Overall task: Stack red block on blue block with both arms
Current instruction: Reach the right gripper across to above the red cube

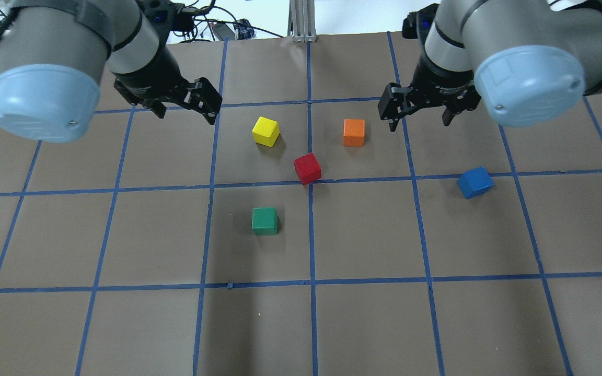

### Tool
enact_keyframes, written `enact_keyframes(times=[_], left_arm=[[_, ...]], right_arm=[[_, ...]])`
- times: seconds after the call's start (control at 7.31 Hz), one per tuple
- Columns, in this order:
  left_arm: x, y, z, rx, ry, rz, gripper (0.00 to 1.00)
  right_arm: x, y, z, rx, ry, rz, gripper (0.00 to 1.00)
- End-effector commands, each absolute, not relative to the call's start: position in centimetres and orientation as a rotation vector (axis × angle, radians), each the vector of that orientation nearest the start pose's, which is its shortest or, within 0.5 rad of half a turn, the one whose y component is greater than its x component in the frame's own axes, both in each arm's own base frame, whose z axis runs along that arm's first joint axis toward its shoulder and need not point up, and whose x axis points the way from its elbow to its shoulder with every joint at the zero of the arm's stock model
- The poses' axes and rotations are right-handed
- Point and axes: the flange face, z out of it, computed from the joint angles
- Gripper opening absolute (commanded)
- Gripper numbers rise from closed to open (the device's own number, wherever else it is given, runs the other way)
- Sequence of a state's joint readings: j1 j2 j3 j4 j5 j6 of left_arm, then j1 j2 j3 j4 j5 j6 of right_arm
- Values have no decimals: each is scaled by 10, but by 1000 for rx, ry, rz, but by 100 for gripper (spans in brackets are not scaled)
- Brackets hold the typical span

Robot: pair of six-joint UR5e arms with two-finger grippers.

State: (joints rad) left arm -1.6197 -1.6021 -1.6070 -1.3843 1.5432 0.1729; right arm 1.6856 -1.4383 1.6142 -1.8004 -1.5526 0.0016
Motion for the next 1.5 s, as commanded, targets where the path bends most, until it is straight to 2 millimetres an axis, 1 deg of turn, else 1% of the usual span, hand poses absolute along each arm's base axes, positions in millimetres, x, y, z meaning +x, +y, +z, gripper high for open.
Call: enact_keyframes(times=[0.0, 0.14, 0.27, 0.41, 0.55, 0.68, 0.96, 1.23, 1.37], left_arm=[[-140, -492, 514, 322, 3105, -82, 100], [-127, -510, 494, 233, 3119, -23, 100], [-131, -517, 492, 62, 3137, -24, 100], [-139, -518, 489, 46, 3138, -17, 100], [-143, -517, 489, 60, 3136, -17, 100], [-143, -517, 489, 62, 3129, -17, 100], [-146, -515, 487, 67, 3136, -12, 100], [-146, -516, 488, 67, 3136, -22, 100], [-146, -516, 487, 67, 3138, -19, 100]], right_arm=[[267, -550, 385, -355, 3090, -91, 100], [288, -555, 362, -407, 3085, -88, 100], [305, -555, 343, -443, 3082, -64, 100], [308, -559, 331, -450, 3081, -47, 100], [315, -565, 314, -478, 3074, -56, 100], [328, -570, 297, -506, 3066, -84, 100], [346, -569, 272, -533, 3031, -56, 100], [349, -573, 250, -537, 3033, -23, 100], [352, -574, 242, -544, 3031, -27, 100]])
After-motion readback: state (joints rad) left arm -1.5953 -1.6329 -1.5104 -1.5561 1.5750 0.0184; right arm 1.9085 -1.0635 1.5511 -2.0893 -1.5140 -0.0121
